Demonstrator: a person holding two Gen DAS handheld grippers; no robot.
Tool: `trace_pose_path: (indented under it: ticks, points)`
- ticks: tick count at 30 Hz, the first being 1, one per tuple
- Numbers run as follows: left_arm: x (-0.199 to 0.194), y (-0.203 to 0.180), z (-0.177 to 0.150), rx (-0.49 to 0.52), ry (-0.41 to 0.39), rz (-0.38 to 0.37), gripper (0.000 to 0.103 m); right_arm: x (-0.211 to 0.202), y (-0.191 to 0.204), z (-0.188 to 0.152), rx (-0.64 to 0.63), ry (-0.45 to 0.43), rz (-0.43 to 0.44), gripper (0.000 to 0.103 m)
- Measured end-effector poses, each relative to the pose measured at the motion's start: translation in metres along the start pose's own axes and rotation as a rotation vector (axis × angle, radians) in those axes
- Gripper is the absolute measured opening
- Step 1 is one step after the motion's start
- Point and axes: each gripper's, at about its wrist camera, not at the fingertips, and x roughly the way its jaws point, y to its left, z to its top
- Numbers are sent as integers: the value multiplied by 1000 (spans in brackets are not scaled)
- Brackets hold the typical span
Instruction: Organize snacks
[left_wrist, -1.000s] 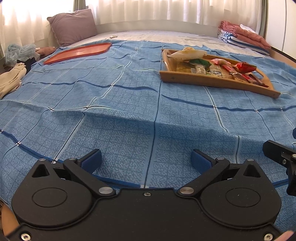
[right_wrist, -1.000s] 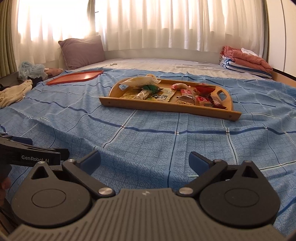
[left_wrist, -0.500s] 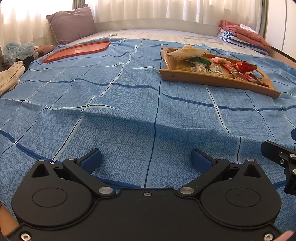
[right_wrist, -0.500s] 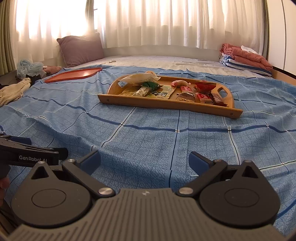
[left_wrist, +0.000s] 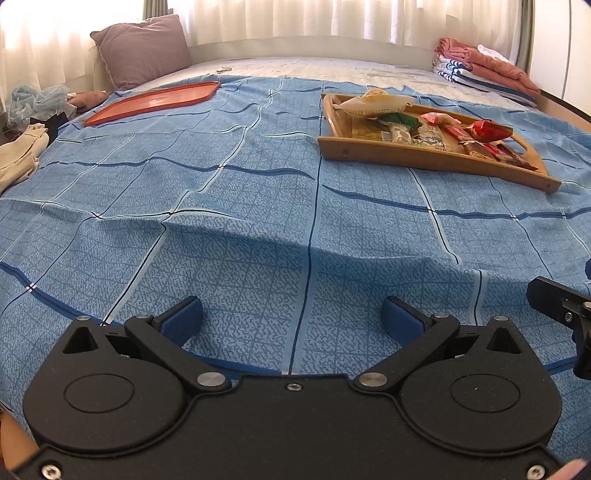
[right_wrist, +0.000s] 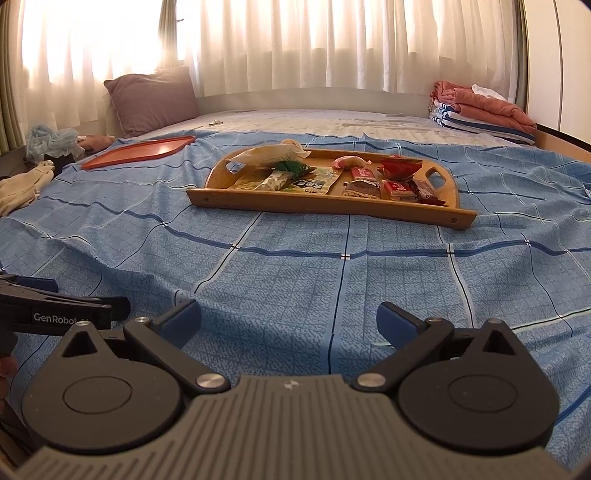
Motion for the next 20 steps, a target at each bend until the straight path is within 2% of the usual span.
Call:
trace_pose_path:
  ticks: [20]
  points:
    - [1, 1, -1, 10, -10, -7, 103, -1, -5, -5, 31, 11, -19, 103]
